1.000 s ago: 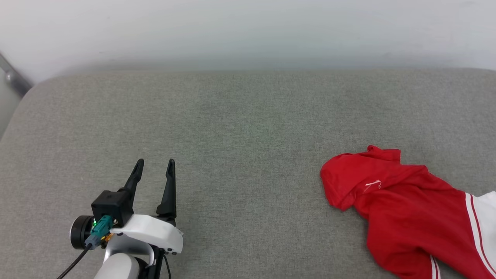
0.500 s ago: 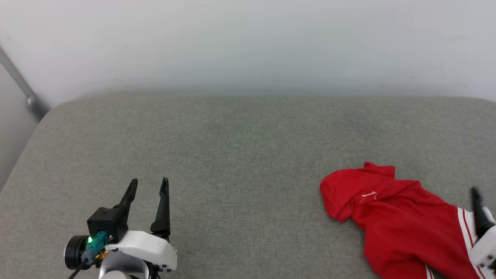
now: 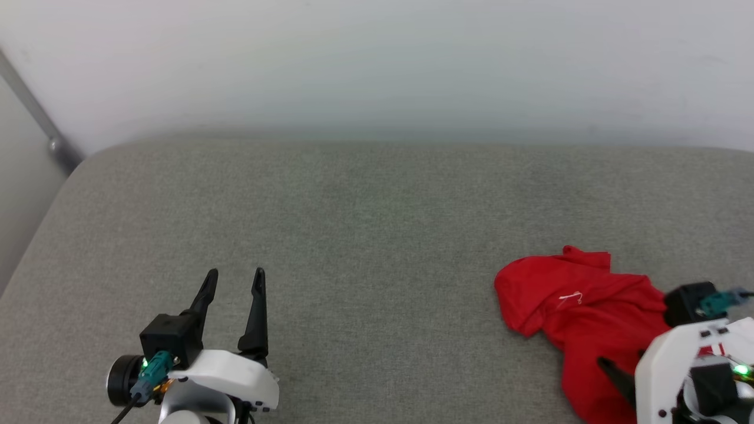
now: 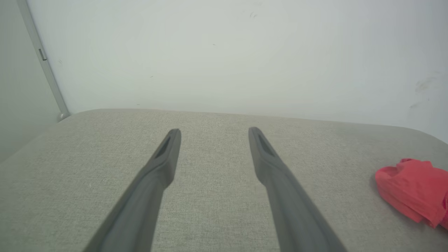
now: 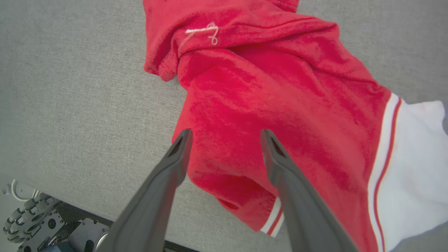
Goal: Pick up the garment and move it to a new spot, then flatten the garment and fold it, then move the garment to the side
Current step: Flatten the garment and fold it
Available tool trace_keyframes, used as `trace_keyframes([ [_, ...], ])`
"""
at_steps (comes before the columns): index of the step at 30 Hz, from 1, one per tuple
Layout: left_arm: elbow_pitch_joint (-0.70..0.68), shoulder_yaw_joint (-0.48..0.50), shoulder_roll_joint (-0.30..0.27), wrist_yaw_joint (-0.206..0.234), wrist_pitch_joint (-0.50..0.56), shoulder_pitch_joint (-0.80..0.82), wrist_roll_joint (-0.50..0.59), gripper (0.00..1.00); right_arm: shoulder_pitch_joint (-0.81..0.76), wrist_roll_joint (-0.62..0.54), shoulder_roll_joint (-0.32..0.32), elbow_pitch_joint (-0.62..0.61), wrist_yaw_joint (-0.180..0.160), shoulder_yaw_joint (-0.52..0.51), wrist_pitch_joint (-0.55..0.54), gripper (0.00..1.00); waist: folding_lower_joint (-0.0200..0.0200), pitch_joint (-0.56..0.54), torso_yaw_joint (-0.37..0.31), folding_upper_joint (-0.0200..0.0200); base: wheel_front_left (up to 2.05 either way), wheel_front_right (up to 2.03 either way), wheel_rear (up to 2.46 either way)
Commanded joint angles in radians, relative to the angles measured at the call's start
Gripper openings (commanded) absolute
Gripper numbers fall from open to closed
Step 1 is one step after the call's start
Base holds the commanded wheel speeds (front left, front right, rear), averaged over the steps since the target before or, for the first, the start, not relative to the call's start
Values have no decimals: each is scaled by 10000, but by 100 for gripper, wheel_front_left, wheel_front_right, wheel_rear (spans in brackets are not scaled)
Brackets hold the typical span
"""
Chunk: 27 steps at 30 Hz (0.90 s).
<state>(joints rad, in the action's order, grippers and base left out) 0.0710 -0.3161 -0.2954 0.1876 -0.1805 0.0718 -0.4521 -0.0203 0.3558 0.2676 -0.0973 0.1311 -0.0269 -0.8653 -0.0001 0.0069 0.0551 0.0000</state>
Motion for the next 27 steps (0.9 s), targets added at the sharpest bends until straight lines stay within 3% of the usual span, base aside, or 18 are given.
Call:
trace_keyframes([
  [1,-16,-54,76,-36,-64,228,46,100,324,118,21,-137,-5,272,-472,100,1,258,184,0,0,0,0],
  [9,169,-146,297,-146,-278,618,-27,100,991,-26,43,739,-5,686,-1810,100,1,990,534,0,0,0,0],
  [17,475,-155,388,-276,-487,976,-59,100,1337,-327,-206,2576,-7,677,-1774,100,1,1458,625,0,0,0,0],
  [18,511,-159,398,-287,-509,1007,-64,100,1359,-321,-248,2831,-8,696,-1767,50,1,1474,629,0,0,0,0],
  [19,511,-159,398,-287,-509,1007,-64,100,1359,-321,-248,2831,-8,696,-1767,50,1,1474,629,0,0,0,0],
  [21,586,-162,398,-297,-539,1020,-69,100,1461,-309,-330,3229,-10,740,-1650,0,1,1476,627,0,0,0,0],
  [27,764,-185,391,-267,-577,902,-61,100,2143,-76,-410,3517,-5,1092,-932,0,1,1256,543,0,0,0,0],
])
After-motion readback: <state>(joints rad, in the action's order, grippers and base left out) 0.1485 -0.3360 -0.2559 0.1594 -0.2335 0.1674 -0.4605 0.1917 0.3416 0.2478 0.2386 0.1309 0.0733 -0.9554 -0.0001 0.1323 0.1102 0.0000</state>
